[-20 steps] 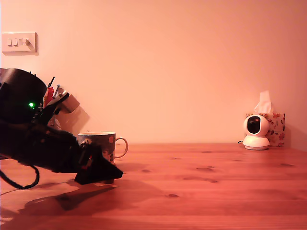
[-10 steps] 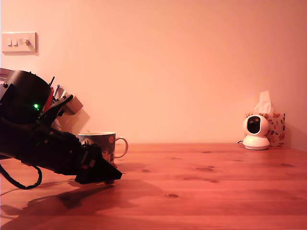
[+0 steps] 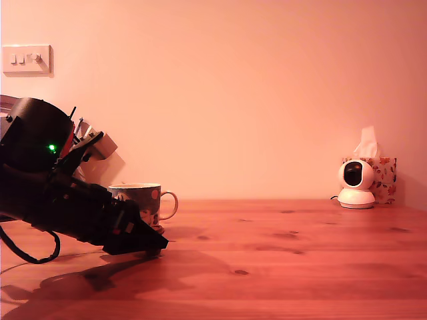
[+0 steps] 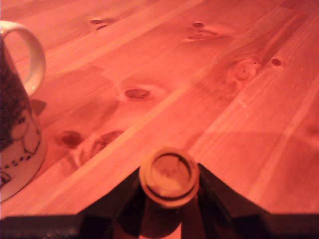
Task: Pick up the coffee capsules on the table and drop them inside the coffee cup
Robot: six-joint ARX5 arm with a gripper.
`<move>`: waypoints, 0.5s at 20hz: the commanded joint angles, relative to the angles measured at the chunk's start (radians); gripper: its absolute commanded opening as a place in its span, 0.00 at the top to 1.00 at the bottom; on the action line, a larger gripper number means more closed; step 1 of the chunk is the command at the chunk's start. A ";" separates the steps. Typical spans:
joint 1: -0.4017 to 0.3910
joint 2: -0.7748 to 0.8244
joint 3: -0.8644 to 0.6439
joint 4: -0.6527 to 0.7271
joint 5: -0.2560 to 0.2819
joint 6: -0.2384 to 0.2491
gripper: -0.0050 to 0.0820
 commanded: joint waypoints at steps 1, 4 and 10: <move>-0.003 0.024 0.005 0.008 0.004 0.003 0.78; -0.003 0.023 0.005 0.008 0.004 0.003 0.78; -0.002 -0.027 0.005 -0.027 0.004 -0.004 0.78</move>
